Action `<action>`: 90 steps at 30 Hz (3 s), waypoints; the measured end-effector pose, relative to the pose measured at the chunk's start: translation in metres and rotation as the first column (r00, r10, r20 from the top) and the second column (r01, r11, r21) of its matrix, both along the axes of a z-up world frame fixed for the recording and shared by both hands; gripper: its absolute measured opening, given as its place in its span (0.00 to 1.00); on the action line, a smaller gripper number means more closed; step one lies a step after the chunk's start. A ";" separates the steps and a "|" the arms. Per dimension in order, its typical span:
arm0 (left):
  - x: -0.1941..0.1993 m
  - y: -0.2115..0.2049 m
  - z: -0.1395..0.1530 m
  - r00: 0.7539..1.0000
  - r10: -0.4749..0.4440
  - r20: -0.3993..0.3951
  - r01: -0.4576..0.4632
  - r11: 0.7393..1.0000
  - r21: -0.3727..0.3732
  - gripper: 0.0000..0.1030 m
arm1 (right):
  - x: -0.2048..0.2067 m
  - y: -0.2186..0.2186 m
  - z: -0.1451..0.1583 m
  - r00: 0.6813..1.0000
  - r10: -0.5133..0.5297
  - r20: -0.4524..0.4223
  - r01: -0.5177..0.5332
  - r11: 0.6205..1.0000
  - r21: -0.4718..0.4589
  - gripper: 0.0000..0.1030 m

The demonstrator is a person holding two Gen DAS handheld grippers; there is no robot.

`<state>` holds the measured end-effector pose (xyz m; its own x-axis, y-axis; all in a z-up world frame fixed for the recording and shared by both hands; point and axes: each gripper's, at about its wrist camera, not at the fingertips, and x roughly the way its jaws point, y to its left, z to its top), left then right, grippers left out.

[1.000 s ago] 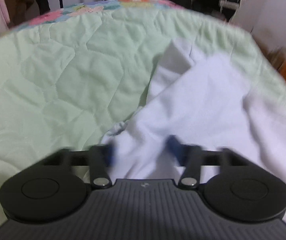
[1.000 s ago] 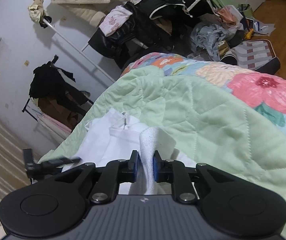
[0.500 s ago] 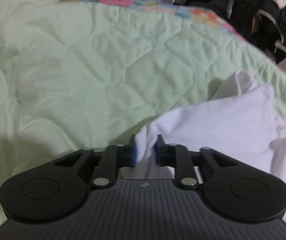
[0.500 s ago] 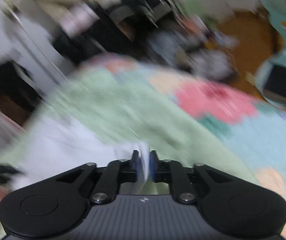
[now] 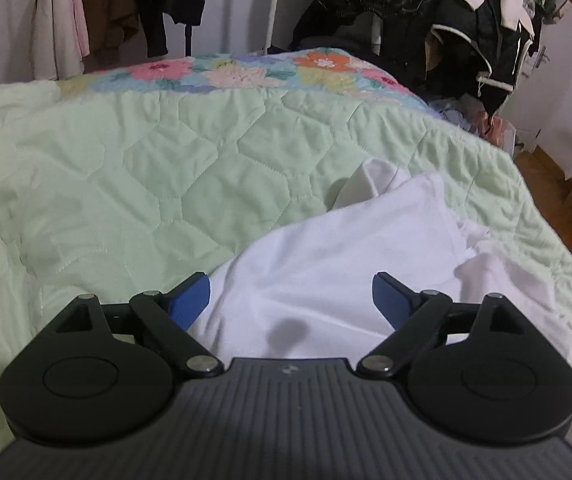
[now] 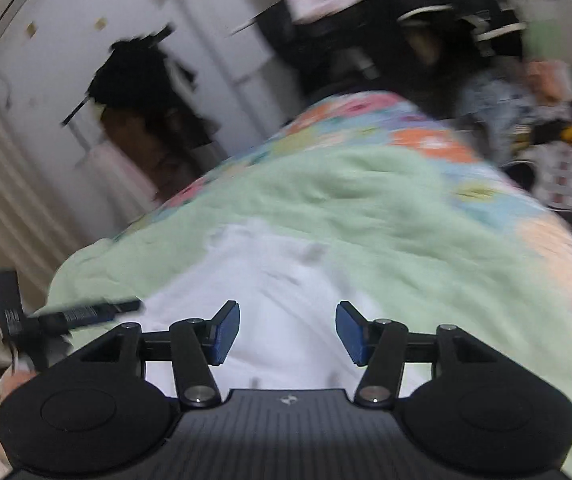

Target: Fold large clothes

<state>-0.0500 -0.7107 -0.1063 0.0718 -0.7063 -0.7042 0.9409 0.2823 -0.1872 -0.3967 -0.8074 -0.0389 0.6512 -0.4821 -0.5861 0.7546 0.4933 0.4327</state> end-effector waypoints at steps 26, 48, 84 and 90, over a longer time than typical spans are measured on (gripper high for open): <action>0.011 0.016 -0.019 0.967 0.026 -0.255 -0.020 0.999 0.028 0.86 | 0.191 -0.122 -0.028 0.999 0.018 -0.050 -0.022 0.997 -0.078 0.27; -0.172 0.088 -0.035 0.825 -0.323 -0.464 0.502 0.795 0.340 0.94 | -0.175 0.185 -0.102 0.893 -0.320 0.316 0.124 0.851 0.511 0.80; -0.180 0.150 -0.093 0.476 0.169 -0.863 0.200 0.935 0.293 0.37 | -0.162 0.229 -0.117 0.874 -0.233 0.427 -0.001 0.877 0.480 0.64; -0.183 0.152 -0.089 0.512 0.144 -0.847 0.209 0.935 0.285 0.25 | -0.183 0.190 -0.110 0.860 -0.402 0.316 0.277 0.886 0.372 0.84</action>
<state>-0.2334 -0.5583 -0.1954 -0.6980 -0.4226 -0.5781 0.3845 0.4598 -0.8004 -0.5797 -0.6176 -0.1486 0.6777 -0.5523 -0.4855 0.5997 0.0331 0.7995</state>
